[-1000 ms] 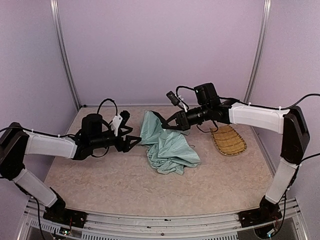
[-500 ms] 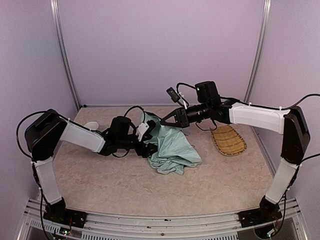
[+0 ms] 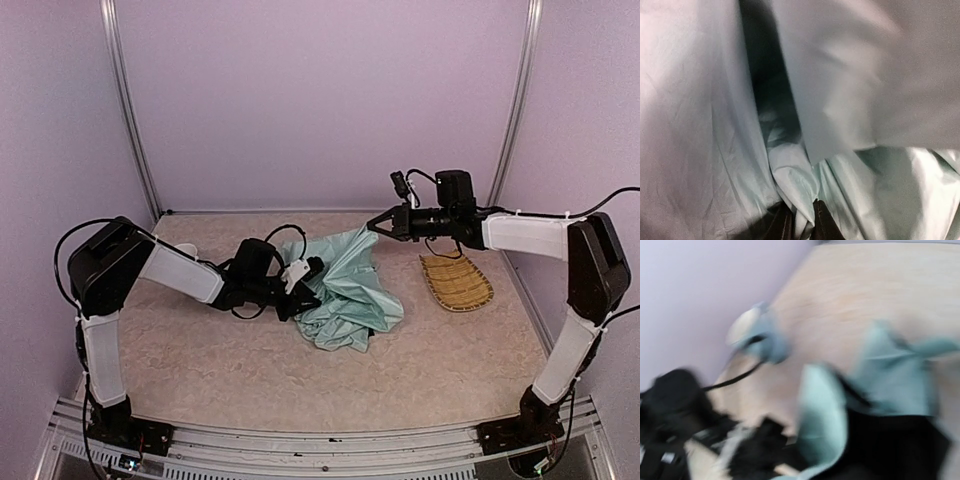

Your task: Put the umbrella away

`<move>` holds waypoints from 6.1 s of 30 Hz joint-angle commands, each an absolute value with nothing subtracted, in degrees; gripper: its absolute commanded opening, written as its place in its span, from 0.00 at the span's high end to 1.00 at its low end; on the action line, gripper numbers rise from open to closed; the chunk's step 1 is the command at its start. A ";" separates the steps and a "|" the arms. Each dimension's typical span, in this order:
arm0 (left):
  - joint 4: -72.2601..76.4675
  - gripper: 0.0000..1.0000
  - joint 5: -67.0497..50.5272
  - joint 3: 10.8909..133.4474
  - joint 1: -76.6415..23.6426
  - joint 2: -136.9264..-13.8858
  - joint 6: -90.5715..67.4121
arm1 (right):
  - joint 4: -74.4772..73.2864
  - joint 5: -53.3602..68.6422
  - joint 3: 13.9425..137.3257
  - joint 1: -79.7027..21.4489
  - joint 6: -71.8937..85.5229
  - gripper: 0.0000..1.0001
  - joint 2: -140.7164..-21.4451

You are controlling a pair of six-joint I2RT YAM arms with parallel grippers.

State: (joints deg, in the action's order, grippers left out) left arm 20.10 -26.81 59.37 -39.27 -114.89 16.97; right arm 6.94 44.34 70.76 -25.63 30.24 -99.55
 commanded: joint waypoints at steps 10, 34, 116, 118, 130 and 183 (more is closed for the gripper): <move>5.30 0.88 -40.75 62.26 -41.65 -116.65 30.27 | 7.54 41.84 85.89 -27.74 29.75 1.00 -112.33; 5.79 0.22 -23.33 56.19 -41.71 -97.64 28.19 | 3.37 35.22 84.61 -30.63 27.21 1.00 -121.84; -3.70 1.00 -25.28 82.23 -36.08 -129.89 5.78 | -22.79 -4.22 73.53 -54.28 -42.84 0.02 -114.69; -4.38 1.00 -26.00 82.90 -36.20 -130.20 6.44 | -25.16 -1.39 75.31 -53.40 -41.88 0.08 -117.19; 8.91 0.31 -31.85 82.23 -27.49 -122.70 -5.32 | -33.73 8.45 76.00 -50.16 -33.29 0.55 -121.02; -19.82 0.75 -27.29 68.54 -49.04 -118.45 32.68 | -27.30 45.62 70.74 -30.99 -15.23 0.27 -102.91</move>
